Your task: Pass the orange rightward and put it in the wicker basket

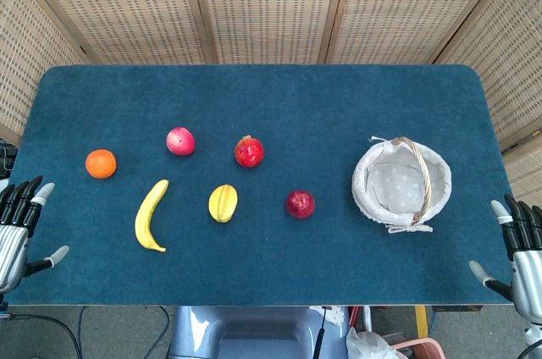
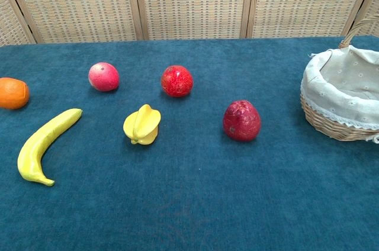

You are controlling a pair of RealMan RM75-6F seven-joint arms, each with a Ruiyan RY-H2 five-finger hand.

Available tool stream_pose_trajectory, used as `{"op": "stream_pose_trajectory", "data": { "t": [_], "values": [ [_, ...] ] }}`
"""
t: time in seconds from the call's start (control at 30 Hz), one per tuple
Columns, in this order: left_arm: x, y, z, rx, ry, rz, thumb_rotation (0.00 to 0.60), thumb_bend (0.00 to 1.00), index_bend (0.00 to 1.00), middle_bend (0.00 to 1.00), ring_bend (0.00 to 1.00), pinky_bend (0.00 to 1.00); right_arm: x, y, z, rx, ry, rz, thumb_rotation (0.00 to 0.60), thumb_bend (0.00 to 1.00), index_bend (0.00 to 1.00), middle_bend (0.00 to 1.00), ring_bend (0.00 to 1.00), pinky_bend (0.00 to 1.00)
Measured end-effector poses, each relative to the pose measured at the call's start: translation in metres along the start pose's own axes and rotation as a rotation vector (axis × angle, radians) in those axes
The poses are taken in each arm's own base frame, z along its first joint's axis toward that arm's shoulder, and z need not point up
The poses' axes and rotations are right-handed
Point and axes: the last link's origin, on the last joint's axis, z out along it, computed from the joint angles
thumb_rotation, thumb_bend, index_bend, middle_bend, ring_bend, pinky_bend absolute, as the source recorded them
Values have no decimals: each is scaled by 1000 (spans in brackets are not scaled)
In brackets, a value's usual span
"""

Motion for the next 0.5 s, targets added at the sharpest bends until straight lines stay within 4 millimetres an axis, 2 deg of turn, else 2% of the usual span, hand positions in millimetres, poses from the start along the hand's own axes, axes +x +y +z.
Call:
{"op": "stream_pose_trajectory", "data": {
  "t": [0.37,0.5],
  "values": [
    [-2,-2,3,14,-12,8,600,44,0,0,0,0,1,1,1,-2,-1,5,600,0,0,0,0,0],
    [-5,-10,14,40,-30,15,600,50,0,0,0,0,1,2,1,-7,-1,7,600,0,0,0,0,0]
  ]
}}
